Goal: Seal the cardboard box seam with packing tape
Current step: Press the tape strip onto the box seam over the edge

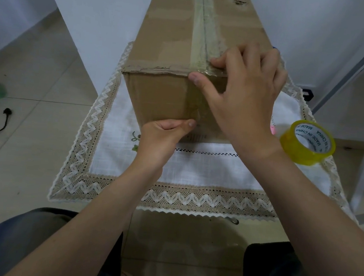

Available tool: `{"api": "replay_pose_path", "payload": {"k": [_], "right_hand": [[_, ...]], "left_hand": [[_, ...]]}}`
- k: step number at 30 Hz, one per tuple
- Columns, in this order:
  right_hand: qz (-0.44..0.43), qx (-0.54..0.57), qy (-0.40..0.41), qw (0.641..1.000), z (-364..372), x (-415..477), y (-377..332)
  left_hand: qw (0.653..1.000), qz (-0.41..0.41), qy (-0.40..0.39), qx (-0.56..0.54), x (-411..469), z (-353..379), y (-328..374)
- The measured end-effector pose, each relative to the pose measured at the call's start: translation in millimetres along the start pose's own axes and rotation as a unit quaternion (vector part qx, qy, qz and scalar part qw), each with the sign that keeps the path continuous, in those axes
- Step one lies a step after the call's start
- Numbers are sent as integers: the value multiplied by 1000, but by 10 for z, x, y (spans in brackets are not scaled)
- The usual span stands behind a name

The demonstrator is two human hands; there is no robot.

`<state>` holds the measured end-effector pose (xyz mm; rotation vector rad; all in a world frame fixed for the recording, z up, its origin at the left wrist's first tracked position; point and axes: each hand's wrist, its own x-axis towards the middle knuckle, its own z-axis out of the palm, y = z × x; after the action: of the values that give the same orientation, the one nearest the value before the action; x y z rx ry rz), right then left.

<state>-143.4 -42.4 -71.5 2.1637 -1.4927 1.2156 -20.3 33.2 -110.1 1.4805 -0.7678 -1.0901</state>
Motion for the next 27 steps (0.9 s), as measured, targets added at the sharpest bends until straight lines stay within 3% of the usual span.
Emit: {"api": "replay_pose_path", "payload": {"k": [12, 20, 27], "right_hand": [[-73, -16, -23, 997, 105, -169, 119], [-7, 22, -9, 1000, -28, 17, 65], [-57, 18, -46, 997, 6, -76, 175]], "left_hand": [[1000, 4, 1, 3, -31, 17, 21], [1000, -11, 2, 1, -32, -3, 37], [1000, -11, 9, 11, -22, -3, 23]]}}
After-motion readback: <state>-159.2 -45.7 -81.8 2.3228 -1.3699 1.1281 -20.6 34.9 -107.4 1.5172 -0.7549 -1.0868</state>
